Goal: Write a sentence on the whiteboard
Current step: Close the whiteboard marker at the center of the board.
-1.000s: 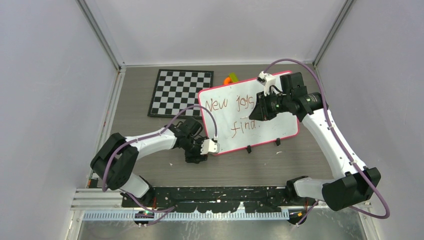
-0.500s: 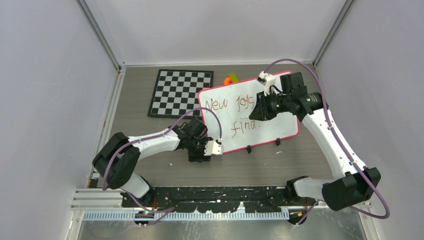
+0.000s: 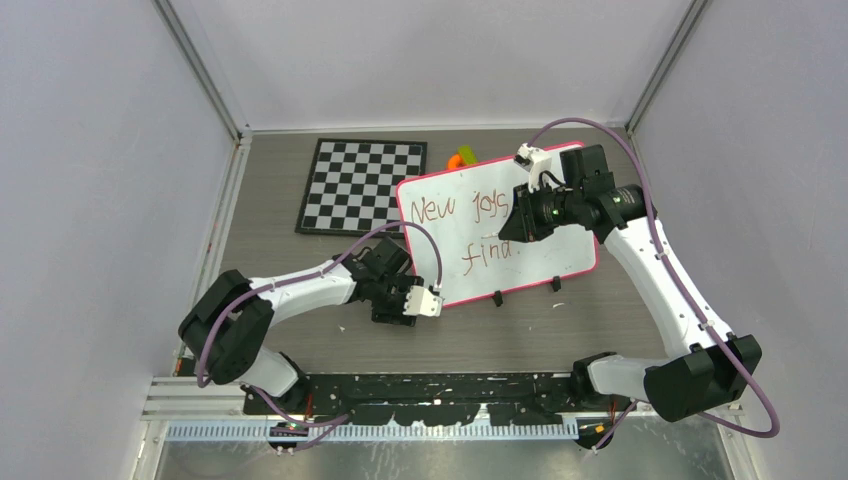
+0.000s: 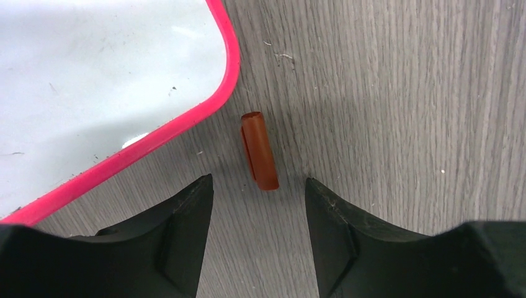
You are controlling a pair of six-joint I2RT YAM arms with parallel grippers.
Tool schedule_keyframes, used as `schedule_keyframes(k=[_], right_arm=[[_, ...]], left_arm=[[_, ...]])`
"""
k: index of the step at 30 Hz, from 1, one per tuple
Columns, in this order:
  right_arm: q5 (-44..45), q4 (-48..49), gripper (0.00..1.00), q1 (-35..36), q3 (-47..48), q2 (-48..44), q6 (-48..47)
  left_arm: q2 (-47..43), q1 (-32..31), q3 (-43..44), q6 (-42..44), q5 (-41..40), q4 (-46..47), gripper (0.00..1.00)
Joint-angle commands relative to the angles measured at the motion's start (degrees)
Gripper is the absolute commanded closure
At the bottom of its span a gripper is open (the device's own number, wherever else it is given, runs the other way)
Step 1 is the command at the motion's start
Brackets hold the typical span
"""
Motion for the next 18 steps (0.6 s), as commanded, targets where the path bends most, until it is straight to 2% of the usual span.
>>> schedule_keyframes(k=[1, 6, 10, 18], right_arm=[[0.09, 0.58, 1.00, -0.30, 0.30, -2.43, -0.64], [0.02, 0.81, 1.00, -0.24, -0.03, -2.54, -0.75], [-0.29, 0.97, 1.00, -0.25, 0.01, -2.50, -0.66], [-0.57, -0.02, 1.00, -0.24, 1.06, -2.15, -0.83]], left_arm=[[1.95, -0.02, 0.89, 0.72, 1.46, 2.01, 0.42], [3.26, -2.42, 1.52, 1.85, 2.02, -1.66, 0.48], [5.38, -2.63, 4.10, -0.89, 1.91, -4.62, 0.55], [5.26, -2.62, 4.79, -4.83, 1.89, -9.38, 0.78]])
